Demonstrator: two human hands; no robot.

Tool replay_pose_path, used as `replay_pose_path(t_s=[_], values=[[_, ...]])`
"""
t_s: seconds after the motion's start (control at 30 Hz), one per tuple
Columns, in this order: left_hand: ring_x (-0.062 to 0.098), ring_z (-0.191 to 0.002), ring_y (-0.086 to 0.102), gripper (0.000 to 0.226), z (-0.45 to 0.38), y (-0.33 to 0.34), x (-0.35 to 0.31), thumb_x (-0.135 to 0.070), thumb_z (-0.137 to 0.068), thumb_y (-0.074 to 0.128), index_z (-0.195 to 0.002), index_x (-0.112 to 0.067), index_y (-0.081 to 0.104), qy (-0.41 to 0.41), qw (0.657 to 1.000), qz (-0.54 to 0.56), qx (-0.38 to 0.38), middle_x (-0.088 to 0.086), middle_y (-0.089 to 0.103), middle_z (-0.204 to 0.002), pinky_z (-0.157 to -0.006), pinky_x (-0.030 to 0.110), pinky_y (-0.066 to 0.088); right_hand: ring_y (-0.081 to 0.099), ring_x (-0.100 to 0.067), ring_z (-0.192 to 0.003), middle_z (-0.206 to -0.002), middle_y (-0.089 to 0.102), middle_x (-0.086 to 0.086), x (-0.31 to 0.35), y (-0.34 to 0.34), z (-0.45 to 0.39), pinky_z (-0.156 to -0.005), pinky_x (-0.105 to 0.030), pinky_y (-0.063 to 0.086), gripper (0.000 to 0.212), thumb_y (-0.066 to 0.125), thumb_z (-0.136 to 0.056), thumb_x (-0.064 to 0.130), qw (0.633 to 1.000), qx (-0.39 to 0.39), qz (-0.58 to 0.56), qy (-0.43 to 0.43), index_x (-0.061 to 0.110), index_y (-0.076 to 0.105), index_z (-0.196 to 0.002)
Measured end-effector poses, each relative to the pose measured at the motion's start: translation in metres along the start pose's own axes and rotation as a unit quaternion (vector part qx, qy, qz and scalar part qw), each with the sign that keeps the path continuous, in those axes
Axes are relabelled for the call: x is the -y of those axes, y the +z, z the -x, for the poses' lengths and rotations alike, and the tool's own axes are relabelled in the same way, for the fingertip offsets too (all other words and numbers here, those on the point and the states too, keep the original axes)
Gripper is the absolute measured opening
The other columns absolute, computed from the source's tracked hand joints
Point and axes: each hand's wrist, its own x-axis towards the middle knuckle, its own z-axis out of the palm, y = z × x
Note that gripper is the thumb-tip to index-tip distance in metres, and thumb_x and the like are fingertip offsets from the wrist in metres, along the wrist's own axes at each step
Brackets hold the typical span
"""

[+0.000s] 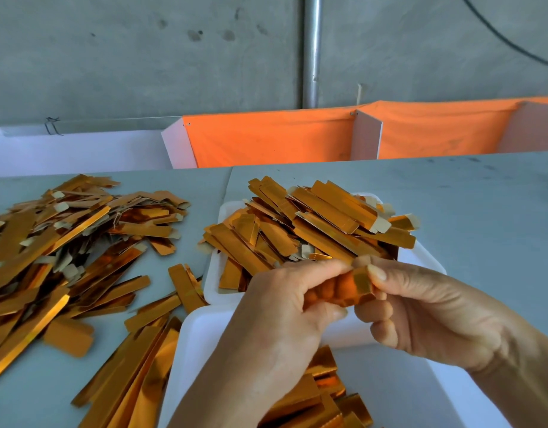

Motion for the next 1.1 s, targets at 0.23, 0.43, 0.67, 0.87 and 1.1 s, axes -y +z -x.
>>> replay_pose_path(t_s=[0.23,0.43,0.67,0.87,1.1], values=[[-0.024,-0.123,0.014,0.041,-0.001,0.003,-0.01,-0.018,-0.089,0.06,-0.121,-0.044,0.056,0.056,0.993,-0.1,-0.031,-0.042,0.042,-0.116,-0.117,0.026,0.011,0.07,-0.022,-0.075,-0.088,0.068,-0.019,0.002,0.0,0.001,-0.062,-0.029,0.059,0.058,0.088,-0.059,0.036,0.999,0.003,0.044,0.018,0.005,0.071,-0.105],[-0.016,-0.136,0.001,0.063,-0.002,0.006,-0.009,-0.019,-0.094,0.05,-0.134,-0.06,0.024,0.003,0.994,-0.026,-0.102,-0.035,0.007,-0.149,-0.108,0.012,0.018,0.069,-0.033,-0.093,-0.096,0.066,-0.025,-0.001,0.004,-0.002,-0.072,-0.032,0.059,0.053,0.096,-0.045,0.02,0.989,-0.06,0.132,-0.02,0.002,0.063,-0.083],[-0.005,-0.088,0.063,0.035,-0.004,0.009,0.001,-0.04,-0.074,0.073,-0.101,-0.04,0.052,-0.172,0.956,0.178,-0.155,-0.023,0.066,-0.094,-0.071,0.014,0.048,0.068,-0.015,-0.094,-0.095,0.071,-0.001,-0.022,0.022,-0.016,-0.095,-0.042,0.051,0.036,0.085,-0.058,0.037,0.874,-0.096,0.476,-0.011,0.022,0.06,-0.078],[-0.014,-0.084,0.06,0.013,-0.001,0.001,0.002,-0.03,-0.092,0.054,-0.097,-0.042,0.059,-0.143,0.974,0.142,-0.101,-0.027,0.068,-0.088,-0.07,0.013,0.046,0.069,-0.011,-0.083,-0.086,0.071,0.001,-0.02,0.024,-0.012,-0.069,-0.025,0.056,0.034,0.071,-0.066,0.056,0.888,-0.156,0.419,-0.108,0.024,0.061,-0.075],[-0.01,-0.084,0.063,0.027,-0.001,0.01,-0.003,-0.03,-0.1,0.038,-0.119,-0.035,0.056,-0.123,0.989,0.076,-0.005,-0.014,0.066,-0.099,-0.071,0.01,0.052,0.064,-0.01,-0.078,-0.078,0.067,0.004,-0.008,0.023,-0.007,-0.063,-0.022,0.052,0.019,0.076,-0.067,0.037,0.854,-0.226,0.378,-0.278,0.026,0.065,-0.078]])
